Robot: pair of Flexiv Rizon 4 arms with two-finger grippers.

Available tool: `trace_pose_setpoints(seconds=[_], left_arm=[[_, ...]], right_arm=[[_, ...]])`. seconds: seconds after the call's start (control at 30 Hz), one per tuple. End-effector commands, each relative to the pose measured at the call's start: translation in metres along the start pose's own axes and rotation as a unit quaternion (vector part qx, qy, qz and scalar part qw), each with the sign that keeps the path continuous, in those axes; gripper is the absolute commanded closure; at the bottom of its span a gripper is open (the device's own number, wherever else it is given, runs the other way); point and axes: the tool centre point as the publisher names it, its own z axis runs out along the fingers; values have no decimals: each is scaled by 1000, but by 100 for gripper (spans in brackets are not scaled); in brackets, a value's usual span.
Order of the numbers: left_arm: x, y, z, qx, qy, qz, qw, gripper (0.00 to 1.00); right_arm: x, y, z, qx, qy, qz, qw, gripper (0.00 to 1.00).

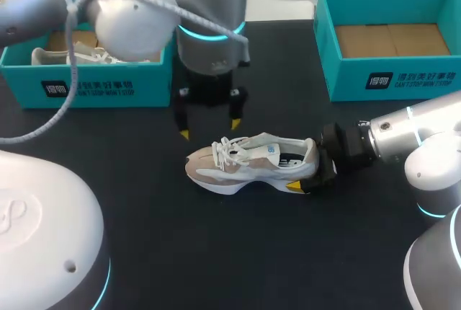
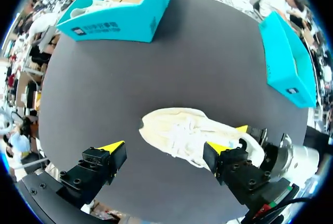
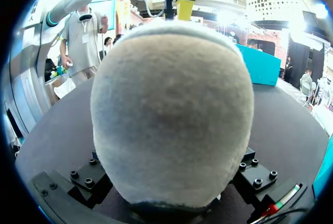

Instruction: Take the shoe out of the shoebox, open the shoe tongue, remove and reinsert the insole, then place the shoe into the shoebox

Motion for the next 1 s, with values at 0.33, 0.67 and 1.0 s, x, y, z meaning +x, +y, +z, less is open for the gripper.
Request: trace_pose_setpoints(seconds=[0.33, 0.67, 1.0], left_arm=[[25, 23, 10, -30, -18, 173, 984, 0], [25, 26, 11, -18, -38, 190, 981, 0], [65, 27, 20, -19, -33, 187, 982, 0]], right_arm=[[1, -2, 5, 2, -1, 0, 1000, 100], [1, -2, 5, 2, -1, 0, 1000, 100], [1, -2, 5, 2, -1, 0, 1000, 100]])
